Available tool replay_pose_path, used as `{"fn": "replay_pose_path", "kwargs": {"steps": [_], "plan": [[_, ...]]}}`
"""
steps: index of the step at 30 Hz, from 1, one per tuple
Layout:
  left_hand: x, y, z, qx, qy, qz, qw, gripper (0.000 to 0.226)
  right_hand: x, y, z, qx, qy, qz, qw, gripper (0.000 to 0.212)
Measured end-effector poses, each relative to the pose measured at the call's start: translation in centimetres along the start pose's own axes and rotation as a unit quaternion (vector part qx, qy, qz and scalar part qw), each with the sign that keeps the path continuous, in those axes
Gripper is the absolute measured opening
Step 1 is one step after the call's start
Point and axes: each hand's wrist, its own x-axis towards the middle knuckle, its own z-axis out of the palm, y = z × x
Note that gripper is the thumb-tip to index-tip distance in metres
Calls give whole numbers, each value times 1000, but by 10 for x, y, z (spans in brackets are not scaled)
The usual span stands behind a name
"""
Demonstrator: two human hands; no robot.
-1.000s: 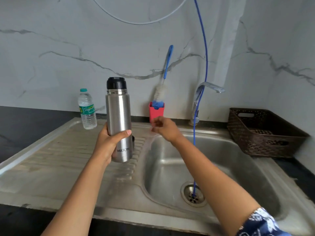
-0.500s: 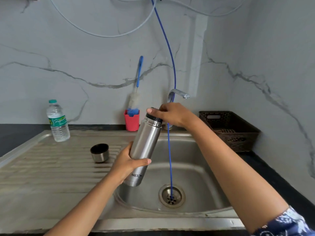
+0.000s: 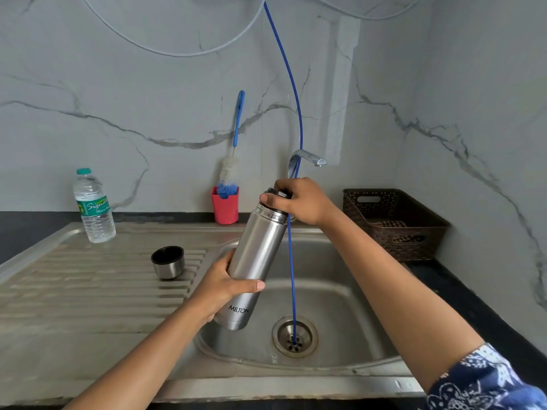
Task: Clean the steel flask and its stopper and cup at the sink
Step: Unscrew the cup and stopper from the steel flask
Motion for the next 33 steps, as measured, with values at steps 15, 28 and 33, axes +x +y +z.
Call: {"fn": "replay_pose_path", "kwargs": {"steps": [15,28,33], "plan": [[-3,4,0,179,83,19,980,85,-2,-26,19,-176,68,90,978,38],[1,-6,7,-11,-36,-22,999,80,-2,18,-37,249,-265,31,931,73],[3,-11,12,20,6,-12,1000,77,-6,-19,-25,-128,-162,156,966,81]]}}
